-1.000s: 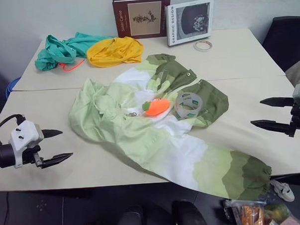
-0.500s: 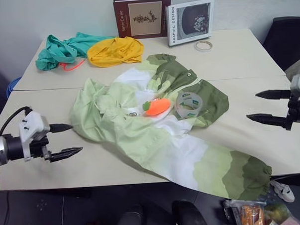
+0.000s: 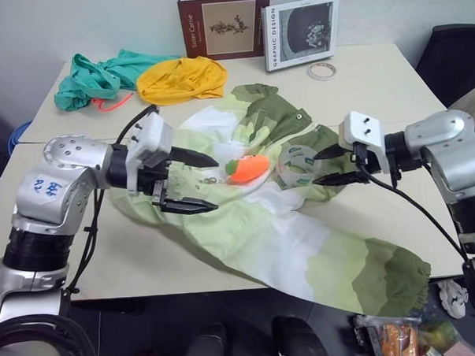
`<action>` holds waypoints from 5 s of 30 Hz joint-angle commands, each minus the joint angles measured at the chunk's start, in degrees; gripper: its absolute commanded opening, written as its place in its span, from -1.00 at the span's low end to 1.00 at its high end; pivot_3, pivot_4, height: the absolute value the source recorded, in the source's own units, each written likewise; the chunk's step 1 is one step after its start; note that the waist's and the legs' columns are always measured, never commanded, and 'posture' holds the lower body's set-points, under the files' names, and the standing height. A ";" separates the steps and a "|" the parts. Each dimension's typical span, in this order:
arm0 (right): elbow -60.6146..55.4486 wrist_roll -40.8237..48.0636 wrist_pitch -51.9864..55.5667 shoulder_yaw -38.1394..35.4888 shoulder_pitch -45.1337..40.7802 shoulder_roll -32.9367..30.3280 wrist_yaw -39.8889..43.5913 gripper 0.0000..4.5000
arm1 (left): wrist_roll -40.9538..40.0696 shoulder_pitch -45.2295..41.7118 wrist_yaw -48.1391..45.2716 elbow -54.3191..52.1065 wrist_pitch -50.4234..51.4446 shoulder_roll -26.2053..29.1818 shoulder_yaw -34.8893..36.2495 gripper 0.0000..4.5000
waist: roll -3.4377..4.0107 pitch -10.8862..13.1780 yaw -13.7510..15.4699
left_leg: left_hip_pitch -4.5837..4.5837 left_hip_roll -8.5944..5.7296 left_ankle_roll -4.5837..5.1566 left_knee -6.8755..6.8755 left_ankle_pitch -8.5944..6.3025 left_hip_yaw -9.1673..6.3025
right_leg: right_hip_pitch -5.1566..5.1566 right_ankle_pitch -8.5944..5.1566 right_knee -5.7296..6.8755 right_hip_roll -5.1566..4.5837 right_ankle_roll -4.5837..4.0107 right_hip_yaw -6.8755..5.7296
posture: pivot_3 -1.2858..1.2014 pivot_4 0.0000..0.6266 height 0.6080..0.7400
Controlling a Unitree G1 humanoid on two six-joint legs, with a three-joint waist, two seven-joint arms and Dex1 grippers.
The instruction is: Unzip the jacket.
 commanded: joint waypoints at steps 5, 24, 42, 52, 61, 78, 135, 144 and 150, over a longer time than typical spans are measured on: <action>12.18 -6.14 -6.73 2.41 -5.85 5.86 0.74 0.30 | 2.60 -2.10 -0.59 1.42 -3.00 -3.03 -1.37 1.00 | 0.00 0.00 -0.29 | 0.00 0.02 -0.02 0.04 0.01 0.00 | 0.01 0.00 0.01 0.02 0.00 -0.02 | 0.03 -0.52 1.00; -3.42 -6.22 5.12 -16.09 3.74 -3.50 -13.77 -0.88 | 5.09 1.88 -0.31 -0.87 -5.78 -4.03 -0.95 1.00 | 0.00 0.00 0.45 | -0.73 -0.06 -0.07 0.67 0.01 -0.45 | -0.36 0.00 0.24 -0.08 0.00 -0.32 | 0.03 -0.52 1.00; -11.01 2.47 21.05 -41.02 39.59 -11.90 -25.16 0.06 | 8.69 2.07 -6.03 0.76 -13.69 -5.11 -5.70 1.00 | 0.06 -0.03 0.22 | -0.43 0.04 0.01 0.66 0.08 0.06 | -0.27 0.05 0.28 0.05 0.09 0.15 | 0.03 -0.52 1.00; -19.98 2.23 4.32 -34.29 37.81 -23.29 -14.36 0.99 | 15.27 5.57 -13.31 -0.40 -25.98 3.26 -6.30 1.00 | 0.22 0.00 0.29 | -0.55 -0.01 0.06 0.66 0.04 0.01 | -0.35 0.05 0.12 0.00 0.09 0.11 | 0.03 -0.52 1.00; -7.66 -20.53 -29.85 -8.43 22.01 -17.96 -17.48 0.99 | 27.99 7.28 -9.09 4.45 -45.68 4.20 -11.65 1.00 | 0.14 0.03 0.32 | -0.56 -0.06 0.07 0.75 0.01 0.08 | -0.35 0.05 0.09 0.01 0.09 0.13 | 0.03 -0.52 1.00; 28.84 -34.40 -46.63 3.63 0.76 0.52 -33.31 0.29 | 28.40 11.08 -8.88 3.32 -45.28 5.30 -11.41 -1.00 | -0.03 -0.03 -1.36 | -0.62 0.00 0.06 0.78 0.02 0.15 | -0.53 0.04 0.61 0.09 0.08 0.23 | 0.03 -0.52 1.00; -43.73 21.05 25.43 -3.23 19.00 2.28 -23.96 1.00 | 14.03 -16.05 -17.80 36.81 -34.21 5.76 -21.14 0.32 | -0.39 0.06 -0.47 | -0.79 -0.14 0.24 0.91 -0.34 -0.17 | -0.73 0.02 0.55 0.00 0.04 -0.17 | 0.03 -0.52 1.00; -34.09 11.05 22.00 5.02 14.75 15.44 -29.13 1.00 | 21.02 -16.31 -17.80 49.04 -46.81 4.54 -22.23 0.32 | -0.41 0.07 -0.38 | -0.77 -0.17 0.20 1.00 -0.31 -0.24 | -0.74 0.02 0.66 -0.05 0.04 -0.52 | 0.03 -0.52 1.00; -29.91 9.13 20.22 5.65 14.25 19.74 -28.58 0.46 | 28.17 -16.36 -14.58 55.76 -53.55 1.43 -21.45 0.30 | -0.44 0.05 0.07 | -0.73 -0.24 0.20 1.05 -0.31 -0.27 | -0.71 0.02 0.76 -0.04 0.03 -0.63 | 0.03 -0.52 1.00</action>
